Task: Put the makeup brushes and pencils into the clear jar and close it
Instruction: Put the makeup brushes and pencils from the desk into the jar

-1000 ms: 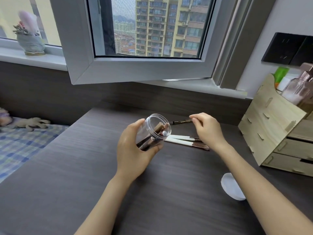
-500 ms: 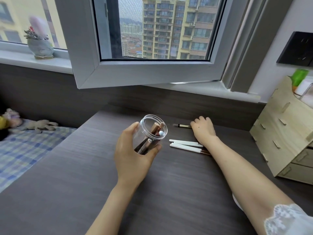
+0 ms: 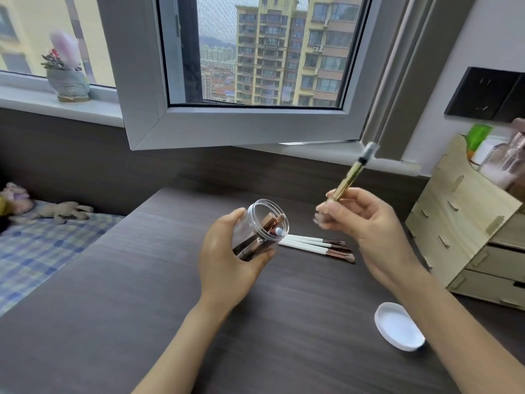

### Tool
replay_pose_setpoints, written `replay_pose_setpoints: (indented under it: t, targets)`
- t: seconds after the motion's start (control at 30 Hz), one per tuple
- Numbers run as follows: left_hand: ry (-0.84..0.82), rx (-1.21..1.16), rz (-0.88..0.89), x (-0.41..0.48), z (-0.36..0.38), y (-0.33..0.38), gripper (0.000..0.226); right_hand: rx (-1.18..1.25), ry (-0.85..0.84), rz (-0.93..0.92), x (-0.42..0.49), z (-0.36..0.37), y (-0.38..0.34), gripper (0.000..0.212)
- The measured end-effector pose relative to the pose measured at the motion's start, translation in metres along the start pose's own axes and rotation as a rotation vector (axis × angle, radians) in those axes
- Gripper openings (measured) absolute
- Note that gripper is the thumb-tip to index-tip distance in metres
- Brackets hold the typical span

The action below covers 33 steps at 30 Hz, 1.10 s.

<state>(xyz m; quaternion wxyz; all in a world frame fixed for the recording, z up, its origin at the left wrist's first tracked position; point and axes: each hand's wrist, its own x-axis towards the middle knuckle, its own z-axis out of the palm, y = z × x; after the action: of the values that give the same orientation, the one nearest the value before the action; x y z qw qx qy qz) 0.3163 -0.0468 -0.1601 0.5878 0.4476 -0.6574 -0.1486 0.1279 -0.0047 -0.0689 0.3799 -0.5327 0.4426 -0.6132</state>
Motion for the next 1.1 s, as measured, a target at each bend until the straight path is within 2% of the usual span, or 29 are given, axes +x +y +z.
replay_pose_setpoints:
  t: [0.03, 0.1, 0.2, 0.3, 0.37, 0.43, 0.5, 0.57, 0.67, 0.73, 0.8, 0.87, 0.9, 0.97, 1.03, 1.1]
  targets:
    - [-0.008, 0.007, 0.030, -0.001, 0.000, 0.002, 0.072, 0.070, 0.009, -0.016, -0.005, 0.006, -0.008, 0.022]
    - [-0.018, 0.028, 0.081, -0.003, 0.001, 0.005, 0.071, -0.003, 0.024, -0.057, -0.010, 0.019, -0.014, 0.020]
    - [-0.036, 0.030, 0.105, -0.005, 0.000, 0.007, 0.071, -0.591, 0.023, -0.204, -0.010, 0.026, -0.006, 0.008]
    - [-0.033, 0.016, 0.070, -0.005, -0.001, 0.005, 0.071, -1.085, -0.044, -0.412, -0.011, 0.019, -0.007, 0.017]
    - [-0.016, 0.002, 0.033, -0.003, -0.001, 0.003, 0.072, -1.278, -0.075, -0.444, -0.014, 0.010, -0.013, 0.022]
    - [0.000, -0.003, 0.008, -0.002, -0.001, 0.002, 0.073, -1.441, -0.069, -0.482, -0.016, 0.001, -0.019, 0.017]
    - [0.001, 0.001, 0.012, -0.002, -0.001, 0.002, 0.073, -1.565, -0.073, -0.521, -0.014, -0.001, -0.024, 0.014]
    - [-0.018, 0.013, 0.052, -0.003, 0.000, 0.003, 0.073, -1.645, -0.129, -0.562, -0.007, 0.005, -0.022, 0.020]
    - [-0.074, 0.058, 0.127, -0.005, 0.001, 0.006, 0.073, -1.610, -0.258, -0.701, 0.007, 0.026, -0.015, 0.025]
    - [-0.099, 0.066, 0.136, -0.005, 0.001, 0.006, 0.072, -1.456, -0.327, -0.636, 0.012, 0.039, -0.014, 0.023]
    - [-0.093, 0.046, 0.113, -0.005, 0.000, 0.005, 0.072, -1.284, -0.327, -0.490, 0.017, 0.042, -0.007, 0.019]
    - [-0.078, 0.021, 0.087, -0.003, -0.002, 0.005, 0.073, -1.195, -0.304, -0.490, 0.017, 0.041, -0.001, 0.018]
    - [-0.074, 0.015, 0.080, -0.002, -0.002, 0.004, 0.074, -1.144, -0.285, -0.482, 0.017, 0.039, 0.000, 0.019]
    - [-0.067, 0.019, 0.065, -0.001, -0.003, 0.001, 0.075, -0.864, -0.192, -0.366, 0.018, 0.027, -0.001, 0.017]
    - [-0.051, 0.009, 0.019, 0.001, -0.004, -0.003, 0.074, -0.630, 0.012, -0.237, 0.022, 0.002, 0.002, 0.017]
    - [-0.030, -0.008, -0.017, 0.003, -0.005, -0.006, 0.073, -0.770, 0.123, -0.122, 0.027, -0.034, 0.018, 0.019]
